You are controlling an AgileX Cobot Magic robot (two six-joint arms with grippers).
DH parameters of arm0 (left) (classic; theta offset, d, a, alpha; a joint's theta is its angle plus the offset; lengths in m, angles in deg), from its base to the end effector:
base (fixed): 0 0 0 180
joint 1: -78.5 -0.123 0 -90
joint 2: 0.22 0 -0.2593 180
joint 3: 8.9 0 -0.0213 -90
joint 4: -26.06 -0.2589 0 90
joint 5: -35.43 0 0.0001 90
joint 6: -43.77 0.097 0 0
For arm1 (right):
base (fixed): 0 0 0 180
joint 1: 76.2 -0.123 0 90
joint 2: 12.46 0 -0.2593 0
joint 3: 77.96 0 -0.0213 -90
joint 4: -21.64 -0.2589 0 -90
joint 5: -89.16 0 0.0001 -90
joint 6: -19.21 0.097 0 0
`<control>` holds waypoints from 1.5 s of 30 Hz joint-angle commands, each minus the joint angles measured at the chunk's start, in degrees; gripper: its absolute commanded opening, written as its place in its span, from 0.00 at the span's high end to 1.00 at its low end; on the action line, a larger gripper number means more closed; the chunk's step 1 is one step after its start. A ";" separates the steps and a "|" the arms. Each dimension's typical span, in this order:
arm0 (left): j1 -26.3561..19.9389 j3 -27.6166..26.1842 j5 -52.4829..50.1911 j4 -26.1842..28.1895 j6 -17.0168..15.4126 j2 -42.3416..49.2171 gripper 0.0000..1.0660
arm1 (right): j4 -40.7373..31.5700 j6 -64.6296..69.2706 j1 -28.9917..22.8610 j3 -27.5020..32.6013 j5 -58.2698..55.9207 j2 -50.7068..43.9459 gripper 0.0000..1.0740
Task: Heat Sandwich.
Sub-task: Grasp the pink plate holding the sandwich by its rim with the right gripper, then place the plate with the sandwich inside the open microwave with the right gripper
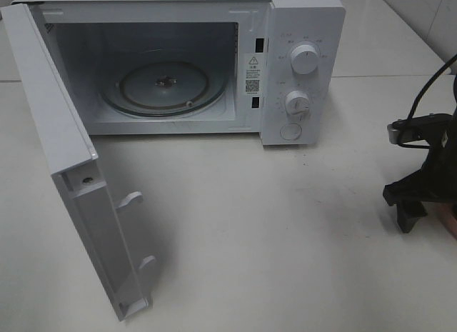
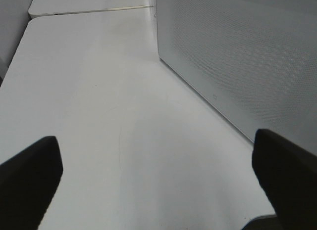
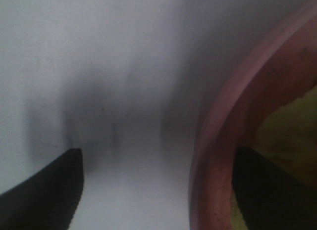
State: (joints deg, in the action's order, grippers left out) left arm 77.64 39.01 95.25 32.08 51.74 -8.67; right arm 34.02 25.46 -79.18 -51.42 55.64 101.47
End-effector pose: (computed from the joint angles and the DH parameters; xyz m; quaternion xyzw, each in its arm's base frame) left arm 0.0341 -0.0083 0.2798 0.0541 0.8460 -0.0117 0.5303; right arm 0.2976 0.0040 0.0782 -0.0583 0.9949 -0.0598 0.0571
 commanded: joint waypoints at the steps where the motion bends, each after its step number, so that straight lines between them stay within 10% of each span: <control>1: -0.17 0.06 -0.74 0.29 -0.46 0.00 0.05 | 0.69 0.00 0.34 -0.11 -0.11 0.23 0.38; 8: -0.17 0.06 -0.74 0.29 -0.46 0.00 0.05 | 2.46 0.17 0.34 -0.11 0.23 0.23 1.00; 45: -0.17 0.06 -0.74 0.23 -0.46 0.00 0.05 | 18.51 15.18 -6.82 -0.11 -10.03 -2.06 1.00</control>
State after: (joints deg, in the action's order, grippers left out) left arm 77.64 39.01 95.25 32.08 51.68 -8.67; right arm 50.01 39.32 -85.25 -51.48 48.42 101.18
